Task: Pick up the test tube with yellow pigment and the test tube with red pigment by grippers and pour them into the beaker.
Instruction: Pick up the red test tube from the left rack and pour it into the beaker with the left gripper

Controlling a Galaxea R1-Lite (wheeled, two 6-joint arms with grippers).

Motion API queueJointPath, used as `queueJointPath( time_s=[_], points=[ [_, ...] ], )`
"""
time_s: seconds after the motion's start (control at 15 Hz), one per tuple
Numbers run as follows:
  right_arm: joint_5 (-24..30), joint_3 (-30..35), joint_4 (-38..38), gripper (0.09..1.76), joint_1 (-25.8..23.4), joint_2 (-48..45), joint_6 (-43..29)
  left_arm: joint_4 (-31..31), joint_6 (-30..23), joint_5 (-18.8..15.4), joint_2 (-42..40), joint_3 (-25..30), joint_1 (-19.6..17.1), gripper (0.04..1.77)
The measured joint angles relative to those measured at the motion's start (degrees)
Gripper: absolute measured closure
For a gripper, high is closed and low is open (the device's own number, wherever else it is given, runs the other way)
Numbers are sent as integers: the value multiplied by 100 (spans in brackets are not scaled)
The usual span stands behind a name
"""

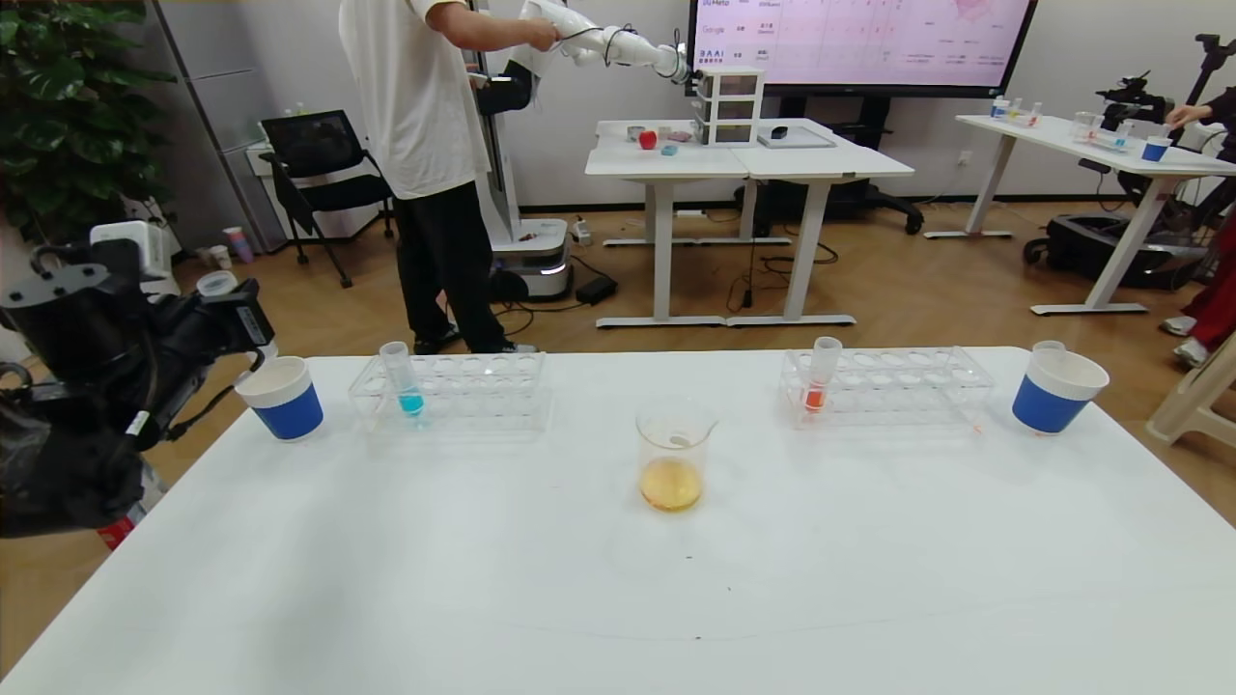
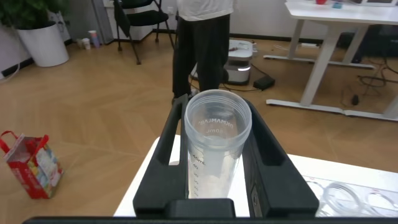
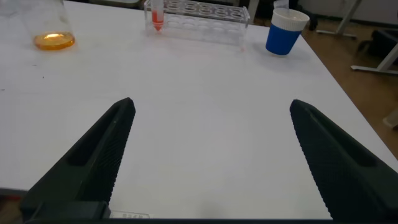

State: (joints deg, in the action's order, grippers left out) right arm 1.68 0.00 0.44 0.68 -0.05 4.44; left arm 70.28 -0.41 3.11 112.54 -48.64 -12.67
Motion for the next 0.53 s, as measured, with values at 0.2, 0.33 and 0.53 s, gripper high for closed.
queueJointPath(
  time_s=[0.2,0.33,0.53],
  points=[
    [0,0,0,11,-2,0,-1,1,-10,44,344,-318,-169,130],
    [-1,0,0,11,-2,0,-1,15,-18,52,581,-477,-191,130],
    [0,0,0,11,0,0,-1,111,-116,55,959,-635,-189,130]
  ],
)
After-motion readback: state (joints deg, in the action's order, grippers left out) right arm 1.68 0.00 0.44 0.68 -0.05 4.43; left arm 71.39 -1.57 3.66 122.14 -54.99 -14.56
